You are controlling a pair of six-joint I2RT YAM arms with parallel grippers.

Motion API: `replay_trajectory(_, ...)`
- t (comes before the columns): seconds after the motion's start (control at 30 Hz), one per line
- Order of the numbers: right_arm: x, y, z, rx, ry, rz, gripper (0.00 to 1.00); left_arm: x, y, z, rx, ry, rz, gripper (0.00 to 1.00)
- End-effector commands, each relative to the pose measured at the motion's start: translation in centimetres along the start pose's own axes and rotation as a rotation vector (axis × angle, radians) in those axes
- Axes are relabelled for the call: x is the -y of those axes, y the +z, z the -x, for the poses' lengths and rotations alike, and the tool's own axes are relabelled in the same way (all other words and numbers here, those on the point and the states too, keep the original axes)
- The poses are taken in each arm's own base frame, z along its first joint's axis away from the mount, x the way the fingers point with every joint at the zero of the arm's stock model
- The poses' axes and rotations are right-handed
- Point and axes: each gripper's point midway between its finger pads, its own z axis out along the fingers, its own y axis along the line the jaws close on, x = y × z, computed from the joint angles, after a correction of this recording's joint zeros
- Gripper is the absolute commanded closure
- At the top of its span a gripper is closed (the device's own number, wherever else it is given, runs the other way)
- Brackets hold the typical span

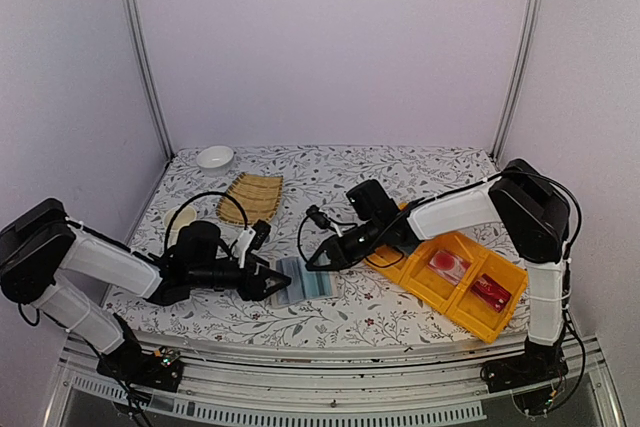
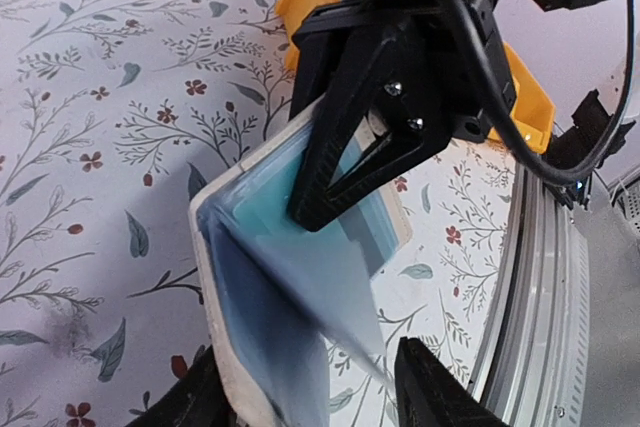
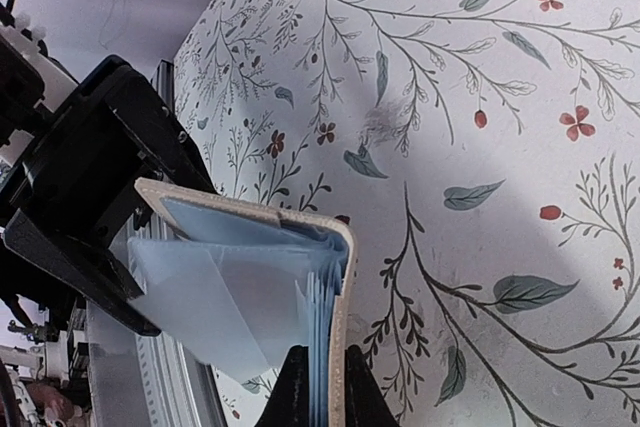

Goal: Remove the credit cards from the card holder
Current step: Pick up the card holder from the center of the board, then flip the card slot into the card holder.

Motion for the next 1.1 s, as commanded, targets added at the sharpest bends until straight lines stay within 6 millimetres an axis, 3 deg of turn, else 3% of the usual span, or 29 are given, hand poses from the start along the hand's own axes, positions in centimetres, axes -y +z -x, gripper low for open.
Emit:
replay_trajectory(0.0,-3.5,-2.0,2.5,0.076,-0.111,0.078,0.98,1.9,-0.4,1.3,0.054,0.030,-0.098,0.42)
replay_trajectory(0.13,-4.1,-2.7,3.1,0.095,-0.131,0.090,0.98,2.8,-0.8,1.5,0.070,0.052,-0.139,0.40)
replay_trajectory(0.17,-4.2,-2.7,3.2,0.098,-0.136,0.098,0.98,3.1,-0.9,1.7,0.080,0.063,-0.152,0.44)
replay_trajectory(0.23,-4.6,-2.8,3.3,0.102,-0.147,0.119,0.98,3.6,-1.4,2.1,0.105,0.079,-0.176,0.63)
replay_trajectory(0.3,-5.2,-2.9,3.4,0.108,-0.164,0.151,0.98,4.6,-2.0,2.6,0.140,0.098,-0.218,0.69)
replay_trajectory(0.4,-6.3,-3.4,3.7,0.126,-0.186,0.203,0.98,5.8,-3.1,3.5,0.201,0.132,-0.263,0.68)
replay_trajectory(0.57,-8.1,-4.2,4.2,0.143,-0.234,0.270,0.98,5.6,-3.6,3.8,0.227,0.141,-0.245,0.70)
replay_trajectory(0.73,-9.7,-5.0,3.4,0.133,-0.290,0.351,0.98,7.0,-4.7,4.5,0.276,0.164,-0.304,0.68)
replay_trajectory(0.9,-11.8,-6.4,3.1,0.140,-0.351,0.437,0.98,8.2,-5.5,5.0,0.310,0.193,-0.360,0.57)
replay_trajectory(1.07,-13.1,-7.1,2.9,0.147,-0.412,0.509,0.98,9.7,-6.5,6.0,0.344,0.229,-0.426,0.54)
